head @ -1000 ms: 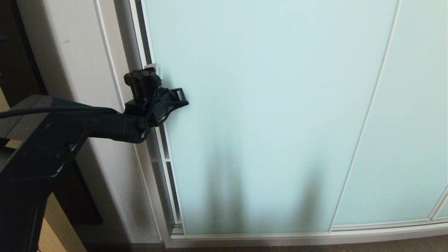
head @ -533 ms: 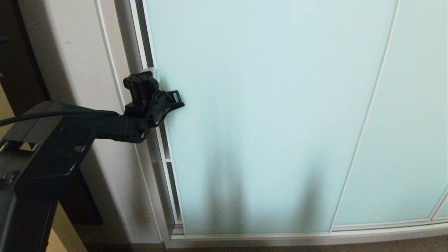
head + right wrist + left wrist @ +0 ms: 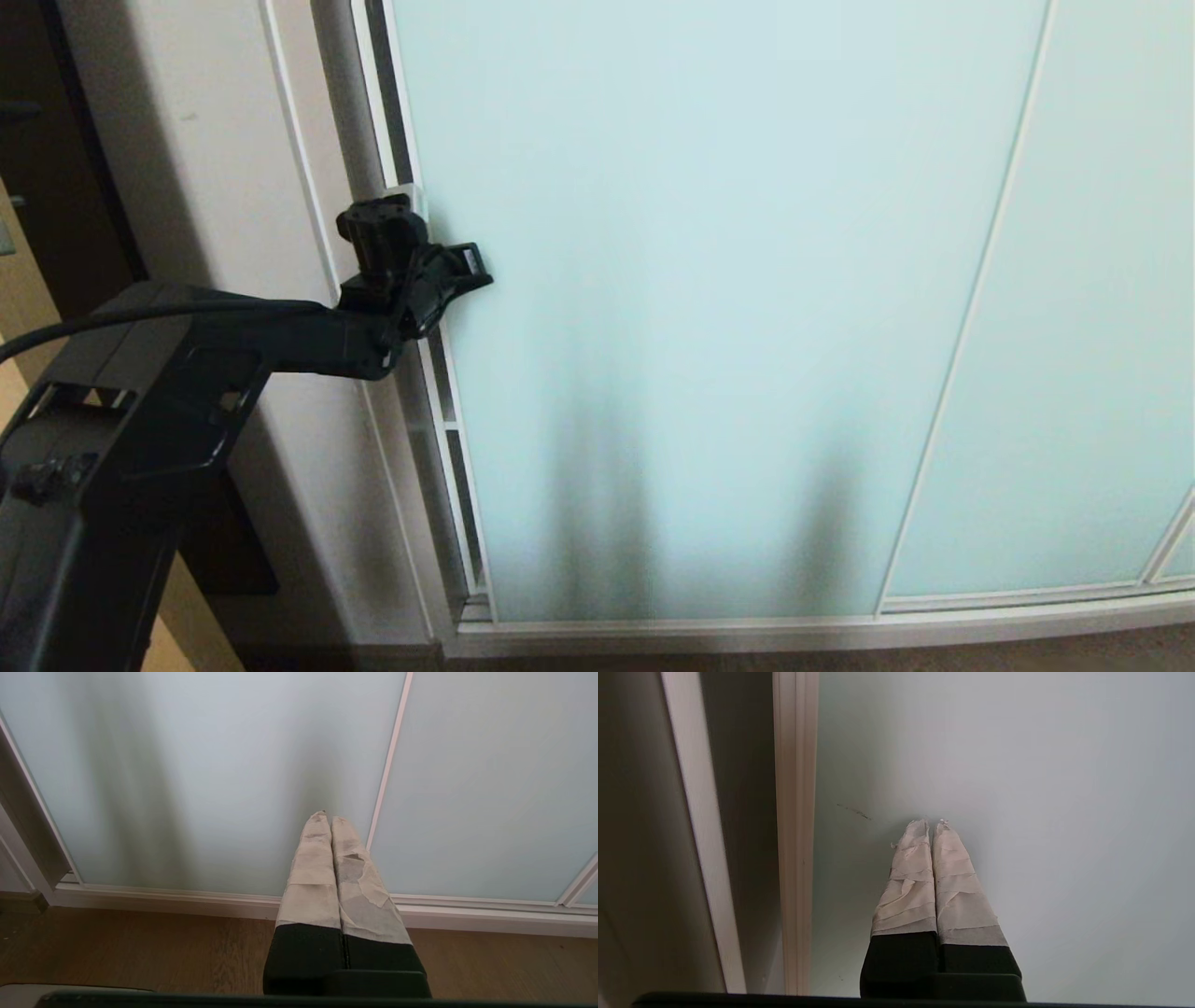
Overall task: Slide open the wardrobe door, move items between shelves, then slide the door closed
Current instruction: Close the door
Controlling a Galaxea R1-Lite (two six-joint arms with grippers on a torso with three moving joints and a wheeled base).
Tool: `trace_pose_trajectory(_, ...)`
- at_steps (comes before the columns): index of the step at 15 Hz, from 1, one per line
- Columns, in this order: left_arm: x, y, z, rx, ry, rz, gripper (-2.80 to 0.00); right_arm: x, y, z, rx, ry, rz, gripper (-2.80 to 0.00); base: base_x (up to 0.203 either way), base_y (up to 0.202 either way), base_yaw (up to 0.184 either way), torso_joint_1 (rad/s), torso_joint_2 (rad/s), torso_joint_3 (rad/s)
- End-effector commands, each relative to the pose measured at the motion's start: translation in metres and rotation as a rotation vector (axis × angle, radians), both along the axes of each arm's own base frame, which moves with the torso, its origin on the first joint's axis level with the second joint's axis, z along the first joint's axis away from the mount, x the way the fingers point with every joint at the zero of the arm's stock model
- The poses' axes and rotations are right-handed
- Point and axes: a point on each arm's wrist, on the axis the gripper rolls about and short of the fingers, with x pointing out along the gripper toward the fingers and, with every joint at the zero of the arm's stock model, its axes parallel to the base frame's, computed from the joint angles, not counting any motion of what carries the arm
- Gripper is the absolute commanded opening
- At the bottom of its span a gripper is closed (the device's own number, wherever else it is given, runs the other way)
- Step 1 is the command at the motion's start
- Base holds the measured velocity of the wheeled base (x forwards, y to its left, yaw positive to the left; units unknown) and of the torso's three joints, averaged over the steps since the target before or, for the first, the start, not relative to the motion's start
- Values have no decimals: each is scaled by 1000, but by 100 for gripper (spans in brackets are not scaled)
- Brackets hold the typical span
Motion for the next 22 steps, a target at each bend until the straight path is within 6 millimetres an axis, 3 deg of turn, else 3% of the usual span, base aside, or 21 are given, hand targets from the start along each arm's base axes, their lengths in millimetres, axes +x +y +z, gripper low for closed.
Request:
trace_pose_trajectory(1,-5,12,8,-3,-6,28,-280,0,0,0,-1,1,1,-280,0,0,0,0,0,0)
trace_pose_trajectory(8,-25,28,30,-3,-12,56,-280,0,0,0,-1,1,1,-280,0,0,0,0,0,0)
trace_pose_trajectory(13,-23,31,29,-1,-10,56,-280,0,0,0,-1,2,1,-280,0,0,0,0,0,0)
trace_pose_trajectory(19,-12,54,19,3,0,91,-280,0,0,0,0,2,1,-280,0,0,0,0,0,0)
trace_pose_trajectory(22,-16,54,23,0,-2,75,-280,0,0,0,0,3,1,-280,0,0,0,0,0,0)
